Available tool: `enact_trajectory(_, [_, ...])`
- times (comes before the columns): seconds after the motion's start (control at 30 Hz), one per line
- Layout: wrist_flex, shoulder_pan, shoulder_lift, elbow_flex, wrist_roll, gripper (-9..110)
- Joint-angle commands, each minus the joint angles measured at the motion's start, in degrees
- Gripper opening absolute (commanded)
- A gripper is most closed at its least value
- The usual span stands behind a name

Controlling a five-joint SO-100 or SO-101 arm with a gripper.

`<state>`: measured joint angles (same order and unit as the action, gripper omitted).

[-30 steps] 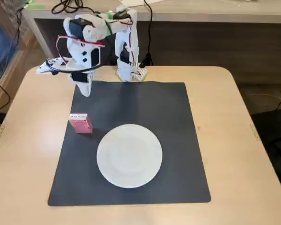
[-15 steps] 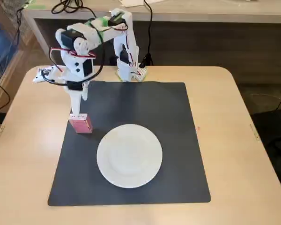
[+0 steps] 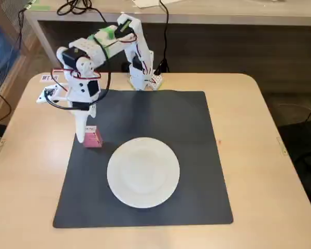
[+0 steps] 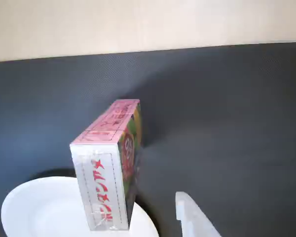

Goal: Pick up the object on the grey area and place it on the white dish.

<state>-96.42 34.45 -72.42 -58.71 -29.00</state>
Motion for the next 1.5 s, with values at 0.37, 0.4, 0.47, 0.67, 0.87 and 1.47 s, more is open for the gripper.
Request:
enact_trajectory(0.37, [-0.3, -0.8, 11.8, 11.0, 0.6, 32])
enact_trajectory(0.4, [-0.3, -0.9, 12.6, 11.5, 1.0, 27])
enact_trajectory(0.47, [-0.3, -0.9, 13.8, 12.9, 1.8, 15])
enact_trajectory(0.67, [-0.3, -1.2, 13.8, 14.3, 2.7, 4])
enact_trajectory(0.87, [-0.3, -1.7, 12.7, 14.5, 3.2, 2])
enact_trajectory(1.47, [-0.3, -26.0, 3.4, 24.2, 16.6, 0])
